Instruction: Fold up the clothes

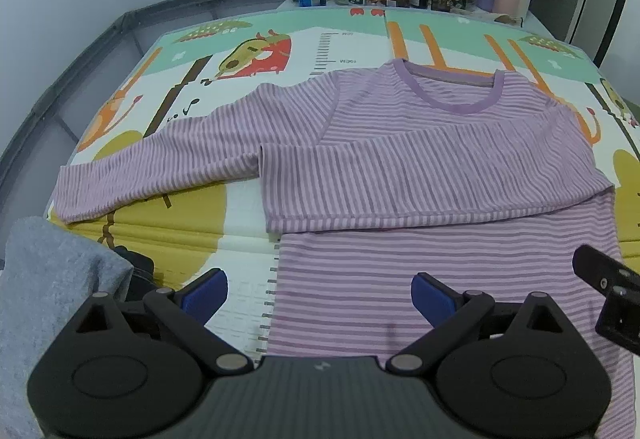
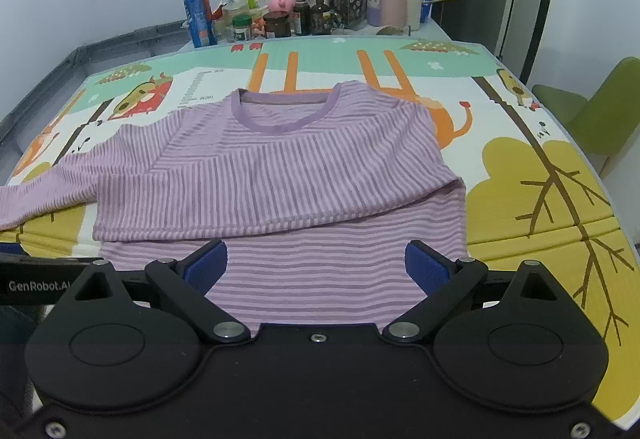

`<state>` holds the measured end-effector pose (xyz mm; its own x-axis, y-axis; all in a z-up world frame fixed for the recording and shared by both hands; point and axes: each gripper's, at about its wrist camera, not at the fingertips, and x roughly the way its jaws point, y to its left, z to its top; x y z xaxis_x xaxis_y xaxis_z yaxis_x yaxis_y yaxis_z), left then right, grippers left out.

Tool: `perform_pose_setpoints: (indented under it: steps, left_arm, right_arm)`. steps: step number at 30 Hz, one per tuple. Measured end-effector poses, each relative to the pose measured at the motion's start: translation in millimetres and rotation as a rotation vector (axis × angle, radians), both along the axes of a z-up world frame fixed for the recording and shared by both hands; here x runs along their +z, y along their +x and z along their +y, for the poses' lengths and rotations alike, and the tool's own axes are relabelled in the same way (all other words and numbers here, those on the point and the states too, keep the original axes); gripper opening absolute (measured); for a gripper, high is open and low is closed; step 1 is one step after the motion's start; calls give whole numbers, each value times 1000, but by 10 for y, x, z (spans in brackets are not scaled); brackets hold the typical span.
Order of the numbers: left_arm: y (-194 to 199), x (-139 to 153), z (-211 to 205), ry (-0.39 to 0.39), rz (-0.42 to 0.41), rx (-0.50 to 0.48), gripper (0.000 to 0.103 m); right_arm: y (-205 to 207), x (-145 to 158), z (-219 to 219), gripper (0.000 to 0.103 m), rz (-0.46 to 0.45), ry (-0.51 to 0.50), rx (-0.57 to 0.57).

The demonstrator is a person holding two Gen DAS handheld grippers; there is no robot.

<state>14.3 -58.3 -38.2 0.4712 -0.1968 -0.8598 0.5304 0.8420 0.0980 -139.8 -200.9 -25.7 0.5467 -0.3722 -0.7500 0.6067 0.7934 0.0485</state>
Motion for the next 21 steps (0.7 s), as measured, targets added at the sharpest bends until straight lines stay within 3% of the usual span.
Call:
perform_pose_setpoints:
  steps: [11, 21]
  left_arm:
    - [118, 106, -69, -11, -20, -4, 100]
    - [457, 450, -76, -62, -74, 41, 100]
  right_arm:
    - [-22, 6, -95, 96, -14, 16, -34]
    - [219, 231, -89, 97, -50, -23, -6]
